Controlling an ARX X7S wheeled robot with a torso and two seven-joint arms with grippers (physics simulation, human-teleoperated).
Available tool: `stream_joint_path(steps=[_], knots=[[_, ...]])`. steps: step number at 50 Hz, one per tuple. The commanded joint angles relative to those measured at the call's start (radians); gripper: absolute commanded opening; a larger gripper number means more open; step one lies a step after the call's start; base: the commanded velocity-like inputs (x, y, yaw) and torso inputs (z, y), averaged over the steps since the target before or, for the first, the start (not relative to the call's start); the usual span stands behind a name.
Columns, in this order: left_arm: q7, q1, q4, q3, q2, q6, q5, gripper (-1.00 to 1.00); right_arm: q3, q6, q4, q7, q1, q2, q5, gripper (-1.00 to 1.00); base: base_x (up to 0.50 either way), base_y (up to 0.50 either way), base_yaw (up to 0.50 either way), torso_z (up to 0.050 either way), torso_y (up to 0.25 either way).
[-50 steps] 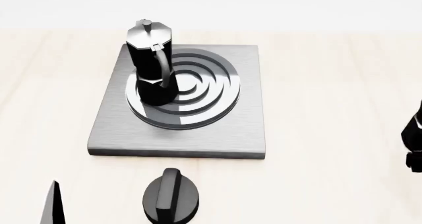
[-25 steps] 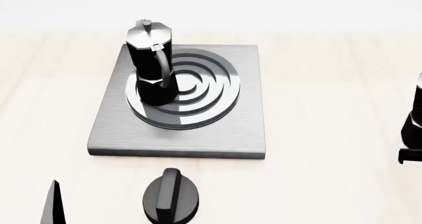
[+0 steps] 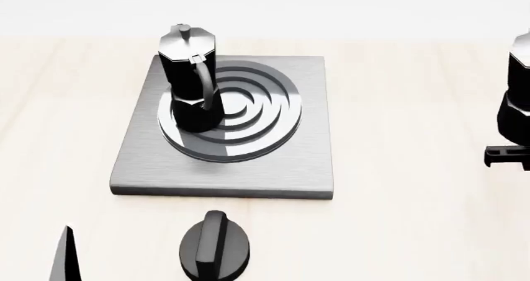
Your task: Put both moka pots on the stove.
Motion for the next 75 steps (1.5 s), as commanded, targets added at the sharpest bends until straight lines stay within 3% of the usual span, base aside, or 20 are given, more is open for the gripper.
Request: stream_joint_path(steps=[1,17,32,50,75], knots=[[-0.007,0.000,0.013,0.009,-0.001,-0.014,0.005,1.00,0.027,-0.008,-0.109,0.055,0.090,0.008,-0.089,-1.00,0.00,0.00,0.00,0.000,0.000],[-0.014,0.001,0.028,-0.002,-0.011,-0.019,-0.010,1.00,0.038,-0.007,-0.026,-0.104,0.144,-0.162,-0.099,-1.00,0.00,0.00,0.00,0.000,0.001],[-0.019,0.002,0.038,-0.005,-0.017,-0.022,-0.015,1.00,0.097,0.042,-0.090,-0.320,0.151,-0.156,0.019,-1.00,0.00,0.00,0.00,0.000,0.001],[-0.020,-0.001,0.033,-0.001,-0.019,-0.022,-0.016,1.00,0.139,0.084,-0.107,-0.399,0.164,-0.175,0.092,-1.00,0.00,0.00,0.00,0.000,0.001],[-0.026,0.001,0.038,-0.009,-0.026,-0.016,-0.027,1.00,0.118,0.076,0.144,-0.467,0.171,-0.394,0.046,-1.00,0.00,0.00,0.00,0.000,0.001]])
